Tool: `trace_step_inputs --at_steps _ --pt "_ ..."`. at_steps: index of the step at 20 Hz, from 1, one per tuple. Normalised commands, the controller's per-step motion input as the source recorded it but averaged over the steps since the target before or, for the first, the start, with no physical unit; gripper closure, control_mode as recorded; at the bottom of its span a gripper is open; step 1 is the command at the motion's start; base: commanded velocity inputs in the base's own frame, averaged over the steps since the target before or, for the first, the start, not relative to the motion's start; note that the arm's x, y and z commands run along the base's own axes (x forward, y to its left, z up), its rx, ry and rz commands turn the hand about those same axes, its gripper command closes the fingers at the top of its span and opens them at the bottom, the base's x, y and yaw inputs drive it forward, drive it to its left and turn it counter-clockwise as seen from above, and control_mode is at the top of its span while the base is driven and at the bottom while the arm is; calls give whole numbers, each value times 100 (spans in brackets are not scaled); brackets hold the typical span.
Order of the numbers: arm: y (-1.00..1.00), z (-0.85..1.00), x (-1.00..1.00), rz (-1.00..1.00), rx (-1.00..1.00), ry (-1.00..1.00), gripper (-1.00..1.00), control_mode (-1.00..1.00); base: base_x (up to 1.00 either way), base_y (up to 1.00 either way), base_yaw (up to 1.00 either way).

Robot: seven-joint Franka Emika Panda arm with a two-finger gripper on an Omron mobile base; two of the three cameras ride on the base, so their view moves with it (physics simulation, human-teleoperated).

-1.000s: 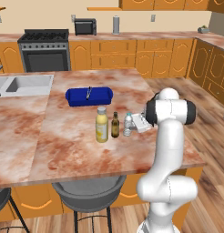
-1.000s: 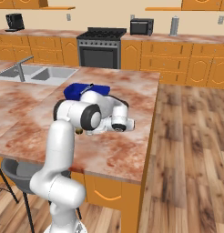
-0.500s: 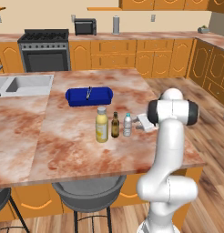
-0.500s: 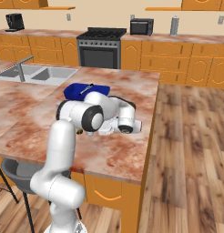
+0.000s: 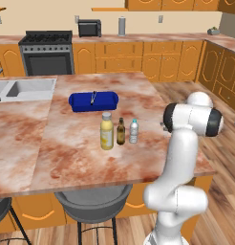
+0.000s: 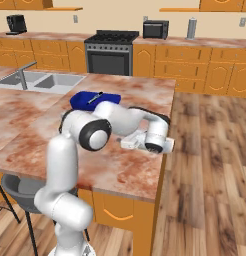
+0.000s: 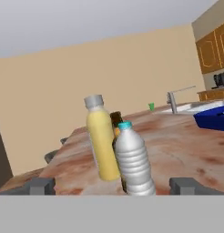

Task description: Place the drinks on the dining counter in a tight cluster.

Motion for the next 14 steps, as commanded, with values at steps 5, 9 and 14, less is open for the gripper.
trace_step_inputs --at_steps 5,9,14 --pt "-2 74 -100 -16 -7 12 -100 -100 0 0 0" --pt "34 100 -72 -8 -28 7 -100 -100 0 0 0" --pt "32 95 -37 0 -48 10 -100 -100 0 0 0"
